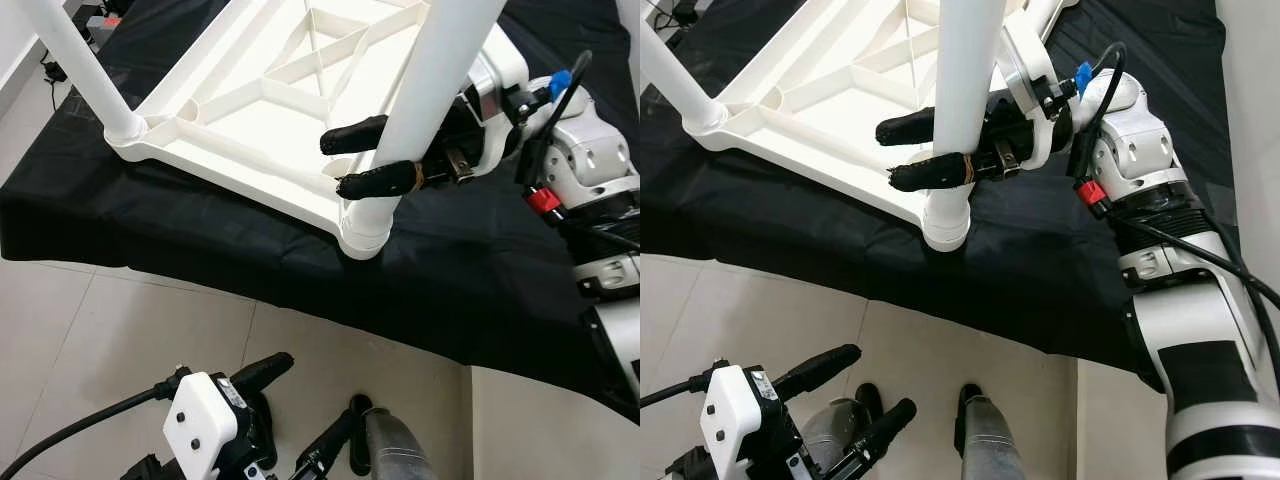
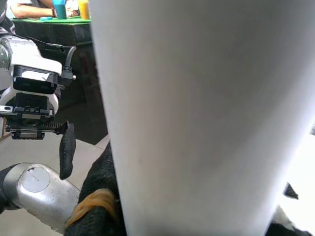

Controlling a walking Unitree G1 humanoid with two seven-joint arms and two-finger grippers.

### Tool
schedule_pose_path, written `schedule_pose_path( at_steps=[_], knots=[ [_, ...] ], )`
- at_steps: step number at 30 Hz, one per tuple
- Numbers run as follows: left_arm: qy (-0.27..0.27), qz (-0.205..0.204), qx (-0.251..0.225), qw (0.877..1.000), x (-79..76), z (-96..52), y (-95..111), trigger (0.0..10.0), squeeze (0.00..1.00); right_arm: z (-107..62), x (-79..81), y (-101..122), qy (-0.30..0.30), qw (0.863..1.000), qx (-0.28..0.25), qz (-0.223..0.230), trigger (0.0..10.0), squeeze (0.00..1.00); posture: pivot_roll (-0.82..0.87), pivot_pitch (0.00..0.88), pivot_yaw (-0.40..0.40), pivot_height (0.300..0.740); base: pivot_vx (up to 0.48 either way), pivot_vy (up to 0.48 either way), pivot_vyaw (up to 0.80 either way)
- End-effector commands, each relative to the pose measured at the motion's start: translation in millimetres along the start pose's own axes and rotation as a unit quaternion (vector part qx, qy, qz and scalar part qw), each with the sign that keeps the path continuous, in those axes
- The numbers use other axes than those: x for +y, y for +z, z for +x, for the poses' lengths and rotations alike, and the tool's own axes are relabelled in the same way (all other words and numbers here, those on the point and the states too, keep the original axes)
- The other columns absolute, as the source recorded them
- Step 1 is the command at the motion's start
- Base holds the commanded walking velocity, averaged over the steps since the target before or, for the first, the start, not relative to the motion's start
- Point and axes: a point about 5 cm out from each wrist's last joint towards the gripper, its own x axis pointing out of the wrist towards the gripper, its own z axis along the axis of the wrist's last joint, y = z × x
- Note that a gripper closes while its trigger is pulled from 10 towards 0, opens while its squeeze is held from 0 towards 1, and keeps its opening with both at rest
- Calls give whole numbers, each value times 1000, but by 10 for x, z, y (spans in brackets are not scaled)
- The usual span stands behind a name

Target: Building children table

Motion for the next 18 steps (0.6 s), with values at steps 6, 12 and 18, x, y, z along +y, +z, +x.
schedule_pose_path(
  at_steps=[6, 12, 18],
  knots=[
    [-10, -6, 5, 1000, -42, -9, 0, 10000, 0, 62, 45, -284, 18, 998, 42, 53, 10000, 0, 23, 433, -24, 740, 0, 0, 0],
    [-10, -6, 5, 1000, -41, -5, 1, 10000, 0, 122, -8, -318, 16, 996, 55, 61, 10000, 0, 20, 433, -27, 740, 0, 0, 0],
    [-10, -5, 4, 1000, -41, 0, 3, 10000, 0, 155, -29, -366, 15, 995, 69, 70, 10000, 0, 19, 432, -28, 740, 0, 0, 0]
  ],
)
